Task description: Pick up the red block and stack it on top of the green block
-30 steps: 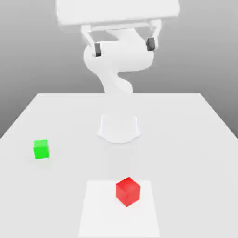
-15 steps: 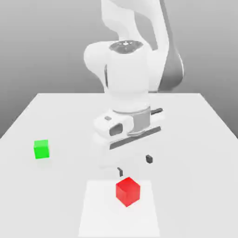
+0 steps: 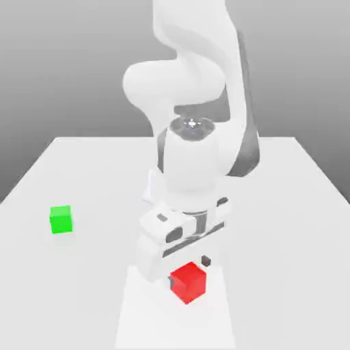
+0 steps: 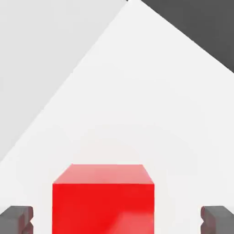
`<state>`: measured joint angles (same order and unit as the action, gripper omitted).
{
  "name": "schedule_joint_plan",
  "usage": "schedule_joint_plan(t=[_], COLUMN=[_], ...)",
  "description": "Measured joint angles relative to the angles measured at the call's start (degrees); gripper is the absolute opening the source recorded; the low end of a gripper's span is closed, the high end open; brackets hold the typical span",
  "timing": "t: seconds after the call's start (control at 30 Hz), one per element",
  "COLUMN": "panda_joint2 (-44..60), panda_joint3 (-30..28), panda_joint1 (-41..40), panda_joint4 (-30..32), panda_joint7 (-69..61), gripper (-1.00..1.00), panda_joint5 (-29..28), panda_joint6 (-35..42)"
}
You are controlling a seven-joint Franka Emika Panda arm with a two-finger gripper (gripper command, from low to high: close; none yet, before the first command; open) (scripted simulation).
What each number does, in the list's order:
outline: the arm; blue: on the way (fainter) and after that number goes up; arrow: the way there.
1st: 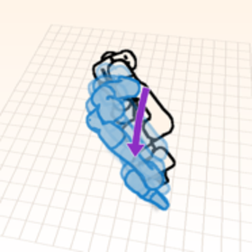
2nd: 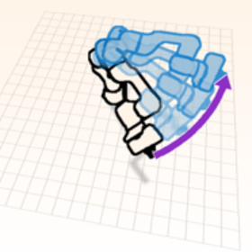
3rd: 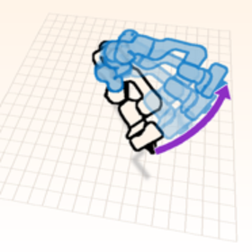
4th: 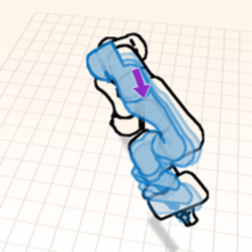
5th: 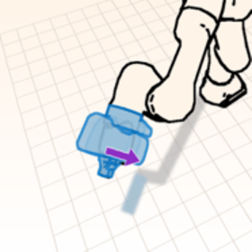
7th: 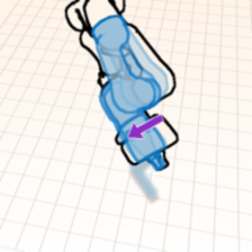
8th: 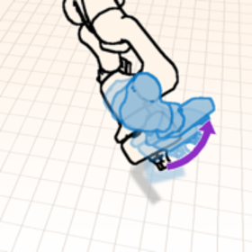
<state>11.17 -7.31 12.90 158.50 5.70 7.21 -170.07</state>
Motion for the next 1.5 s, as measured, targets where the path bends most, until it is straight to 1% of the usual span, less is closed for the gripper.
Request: schedule_joint_plan(t=[0.07,0.1,0.33,0.57,0.7,0.87,0.9,1.0,1.13,1.3,1.5], panda_joint2=[2.2,2.8,2.7,-3.9,-7.6,-11.3,-12.2,-15.3,-19.5,-24.4,-29.5], panda_joint3=[1.6,2.1,2.2,-1.3,-2.0,-2.3,-3.2,-6.9,-12.7,-20.2,-28.8], panda_joint1=[-1.2,-1.6,-1.7,0.5,0.5,0.6,1.0,-3.1,-6.3,-12.3,-20.9], panda_joint4=[-0.1,-0.1,-0.1,0.3,0.9,2.0,2.2,2.8,3.7,5.2,7.2], panda_joint7=[-0.9,-1.2,-1.0,2.4,4.2,5.3,2.4,-9.2,-24.7,-41.5,-59.3], gripper=[0.0,-1.0,-1.0,-1.0,-1.0,-1.0,-1.0,-1.0,-1.0,-1.0,-1.0], panda_joint5=[1.4,1.9,1.7,-3.4,-5.7,-7.3,-6.7,-5.3,-6.4,-11.7,-21.5], panda_joint6=[-1.8,-2.3,-2.2,3.3,6.4,9.6,10.6,14.0,18.1,21.8,23.9])
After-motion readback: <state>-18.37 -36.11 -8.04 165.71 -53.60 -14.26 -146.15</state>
